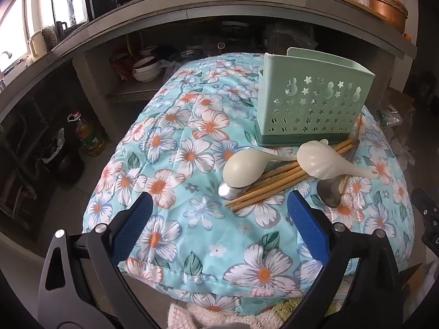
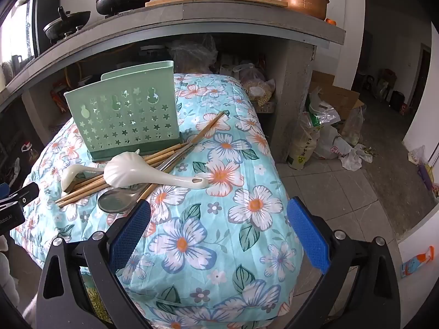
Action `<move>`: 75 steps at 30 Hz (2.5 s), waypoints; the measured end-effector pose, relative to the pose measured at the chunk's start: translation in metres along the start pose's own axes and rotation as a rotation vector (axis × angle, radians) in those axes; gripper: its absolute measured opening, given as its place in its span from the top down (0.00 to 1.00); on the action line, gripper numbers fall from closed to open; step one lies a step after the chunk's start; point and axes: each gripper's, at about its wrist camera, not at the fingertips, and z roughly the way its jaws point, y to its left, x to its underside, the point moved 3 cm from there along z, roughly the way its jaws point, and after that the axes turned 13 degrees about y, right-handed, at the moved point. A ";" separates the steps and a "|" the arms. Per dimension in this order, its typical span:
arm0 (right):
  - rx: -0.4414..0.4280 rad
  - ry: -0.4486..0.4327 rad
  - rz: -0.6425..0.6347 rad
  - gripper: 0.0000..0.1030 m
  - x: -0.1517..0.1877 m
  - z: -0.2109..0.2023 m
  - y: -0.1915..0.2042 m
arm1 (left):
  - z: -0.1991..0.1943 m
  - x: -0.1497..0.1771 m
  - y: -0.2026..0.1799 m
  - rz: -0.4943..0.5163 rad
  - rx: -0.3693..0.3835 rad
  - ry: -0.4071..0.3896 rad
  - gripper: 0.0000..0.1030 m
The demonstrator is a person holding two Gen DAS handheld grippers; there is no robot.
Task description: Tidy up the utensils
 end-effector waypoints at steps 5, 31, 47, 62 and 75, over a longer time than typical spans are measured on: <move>0.002 0.000 -0.001 0.06 0.000 0.000 0.000 | 0.000 0.000 -0.001 0.007 -0.004 0.009 0.08; 0.003 0.000 -0.001 0.06 0.000 0.000 0.001 | 0.005 0.004 0.000 0.002 0.001 0.020 0.08; 0.002 0.001 -0.001 0.06 0.000 0.000 0.002 | 0.006 0.003 0.000 0.001 0.001 0.024 0.08; 0.002 0.002 -0.001 0.06 0.000 0.001 0.002 | 0.006 0.003 0.000 0.001 0.001 0.027 0.08; 0.001 0.004 -0.001 0.06 0.001 0.002 0.002 | 0.006 0.003 0.000 0.001 0.001 0.029 0.08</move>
